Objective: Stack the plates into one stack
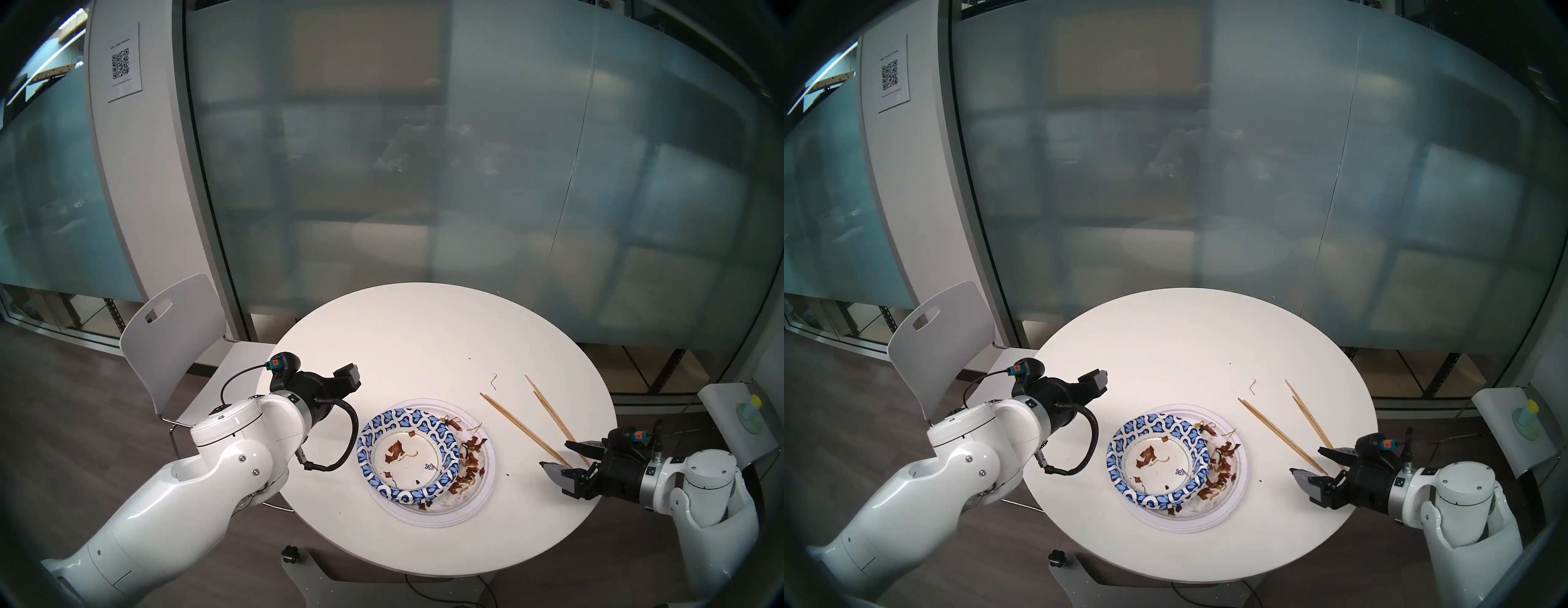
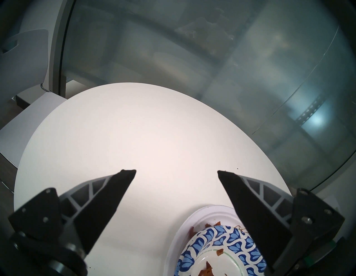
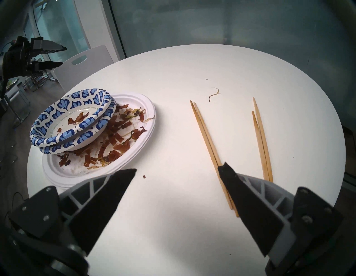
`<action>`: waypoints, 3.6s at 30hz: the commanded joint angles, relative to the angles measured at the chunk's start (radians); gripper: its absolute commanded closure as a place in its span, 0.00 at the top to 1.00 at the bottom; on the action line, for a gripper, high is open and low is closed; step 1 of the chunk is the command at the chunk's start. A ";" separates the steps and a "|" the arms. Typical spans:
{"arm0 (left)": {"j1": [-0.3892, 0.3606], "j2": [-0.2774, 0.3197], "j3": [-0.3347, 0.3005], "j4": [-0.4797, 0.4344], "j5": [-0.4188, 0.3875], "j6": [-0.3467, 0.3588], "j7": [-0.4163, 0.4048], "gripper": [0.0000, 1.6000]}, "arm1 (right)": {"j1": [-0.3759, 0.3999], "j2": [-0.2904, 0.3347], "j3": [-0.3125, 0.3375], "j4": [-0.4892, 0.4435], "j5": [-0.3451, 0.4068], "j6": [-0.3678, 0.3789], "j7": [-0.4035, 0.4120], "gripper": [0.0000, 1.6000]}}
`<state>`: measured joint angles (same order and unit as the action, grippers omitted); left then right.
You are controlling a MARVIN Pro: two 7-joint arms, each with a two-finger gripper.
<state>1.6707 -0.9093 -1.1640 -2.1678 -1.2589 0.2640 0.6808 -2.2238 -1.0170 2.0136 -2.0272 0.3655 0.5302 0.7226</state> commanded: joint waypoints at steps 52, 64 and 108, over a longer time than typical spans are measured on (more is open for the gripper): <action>-0.007 0.003 -0.004 -0.021 0.003 -0.012 0.001 1.00 | 0.543 0.239 -0.429 0.243 -0.317 0.071 -0.020 1.00; -0.007 0.003 -0.003 -0.021 0.003 -0.012 0.002 1.00 | 0.635 0.237 -0.505 0.280 -0.358 0.096 -0.006 1.00; -0.007 0.004 -0.003 -0.022 0.002 -0.013 0.003 1.00 | 0.529 0.194 -0.418 0.235 -0.326 0.131 0.001 1.00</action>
<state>1.6699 -0.9031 -1.1626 -2.1694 -1.2573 0.2543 0.6819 -1.6982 -0.8168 1.5949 -1.7585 0.0294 0.6726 0.7158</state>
